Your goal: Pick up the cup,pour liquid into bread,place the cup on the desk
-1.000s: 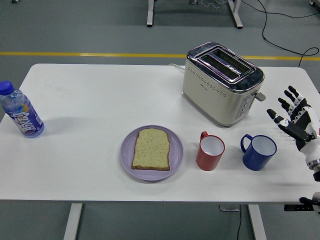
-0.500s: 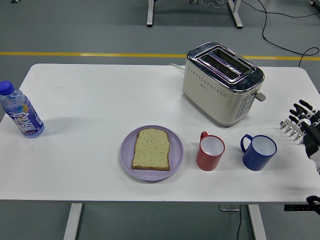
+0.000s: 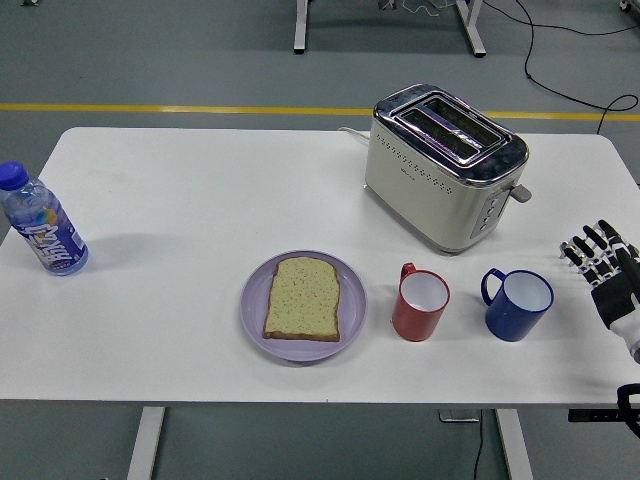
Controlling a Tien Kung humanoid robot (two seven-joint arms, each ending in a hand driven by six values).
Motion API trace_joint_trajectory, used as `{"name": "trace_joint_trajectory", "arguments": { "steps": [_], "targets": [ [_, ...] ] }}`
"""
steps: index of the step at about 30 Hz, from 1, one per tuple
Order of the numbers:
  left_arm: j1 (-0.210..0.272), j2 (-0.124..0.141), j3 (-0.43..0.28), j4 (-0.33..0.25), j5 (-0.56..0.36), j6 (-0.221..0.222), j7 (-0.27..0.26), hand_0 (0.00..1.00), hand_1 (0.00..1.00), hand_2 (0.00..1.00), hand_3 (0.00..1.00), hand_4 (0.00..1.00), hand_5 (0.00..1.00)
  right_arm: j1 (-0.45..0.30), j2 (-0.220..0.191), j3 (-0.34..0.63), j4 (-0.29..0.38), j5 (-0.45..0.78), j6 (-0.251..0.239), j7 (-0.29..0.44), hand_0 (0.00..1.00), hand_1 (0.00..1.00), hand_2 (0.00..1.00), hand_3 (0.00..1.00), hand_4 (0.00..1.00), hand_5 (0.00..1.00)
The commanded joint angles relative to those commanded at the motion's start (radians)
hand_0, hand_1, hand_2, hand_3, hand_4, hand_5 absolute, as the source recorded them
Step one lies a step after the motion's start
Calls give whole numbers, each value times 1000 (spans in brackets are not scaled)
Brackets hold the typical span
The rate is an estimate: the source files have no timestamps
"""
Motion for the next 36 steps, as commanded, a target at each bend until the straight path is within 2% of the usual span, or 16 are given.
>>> {"name": "trace_joint_trajectory", "arguments": {
  "steps": [3, 4, 9, 18, 36],
  "targets": [
    [1, 0, -5, 0, 9, 1, 3, 690, 756, 773, 611, 396, 998, -1, 6, 26, -9, 20, 10, -26, 685, 576, 629, 583, 602, 180],
    [1, 0, -6, 0, 10, 1, 3, 690, 756, 773, 611, 396, 998, -1, 6, 29, -10, 21, 11, -28, 665, 541, 595, 578, 566, 126],
    [3, -1, -18, 0, 27, 3, 7, 690, 756, 773, 611, 396, 998, -3, 7, 57, -25, 42, 41, -63, 665, 541, 595, 578, 566, 126],
    [5, -2, -28, 1, 40, 3, 9, 690, 756, 773, 611, 396, 998, 3, 9, 51, -50, 81, 70, -69, 642, 517, 585, 575, 585, 141],
    [4, -1, -11, 3, 14, 0, 3, 690, 756, 773, 611, 396, 998, 11, 13, 59, -52, 90, 67, -67, 632, 516, 589, 575, 580, 111]
  ]
}}
